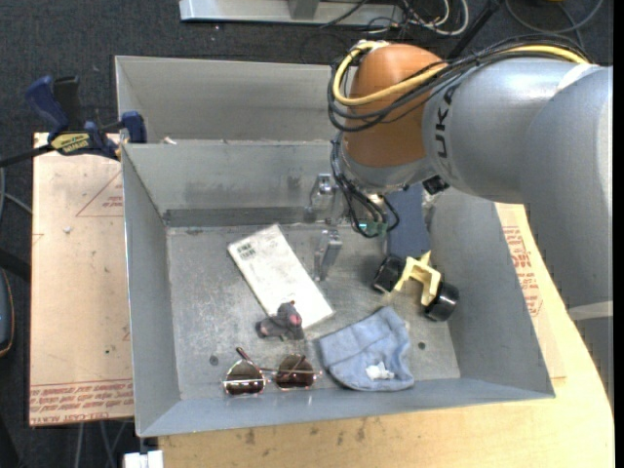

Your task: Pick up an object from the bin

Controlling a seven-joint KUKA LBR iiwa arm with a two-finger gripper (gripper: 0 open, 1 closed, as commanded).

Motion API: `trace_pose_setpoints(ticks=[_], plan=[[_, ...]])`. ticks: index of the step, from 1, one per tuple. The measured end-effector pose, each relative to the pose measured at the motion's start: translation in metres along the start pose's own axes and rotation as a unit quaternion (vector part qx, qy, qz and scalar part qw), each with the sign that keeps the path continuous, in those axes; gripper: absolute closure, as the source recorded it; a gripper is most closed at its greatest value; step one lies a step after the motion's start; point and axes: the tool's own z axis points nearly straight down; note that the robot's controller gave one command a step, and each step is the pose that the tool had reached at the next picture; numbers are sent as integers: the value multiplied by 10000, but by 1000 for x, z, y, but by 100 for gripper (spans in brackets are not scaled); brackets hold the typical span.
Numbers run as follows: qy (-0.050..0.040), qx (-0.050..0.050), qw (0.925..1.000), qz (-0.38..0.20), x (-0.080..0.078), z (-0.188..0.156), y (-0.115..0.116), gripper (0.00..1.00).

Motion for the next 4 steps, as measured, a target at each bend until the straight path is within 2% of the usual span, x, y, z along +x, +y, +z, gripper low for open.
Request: trace_pose_setpoints(ticks=[1, 2, 3, 4], plan=[[-36, -2, 10000, 3, -2, -5, 0, 0], [-28, 0, 9997, 235, 19, -17, 6, 0], [-44, 3, 9995, -305, 35, -7, 10, 0], [-38, 4, 9926, -1214, 59, 11, 13, 0]])
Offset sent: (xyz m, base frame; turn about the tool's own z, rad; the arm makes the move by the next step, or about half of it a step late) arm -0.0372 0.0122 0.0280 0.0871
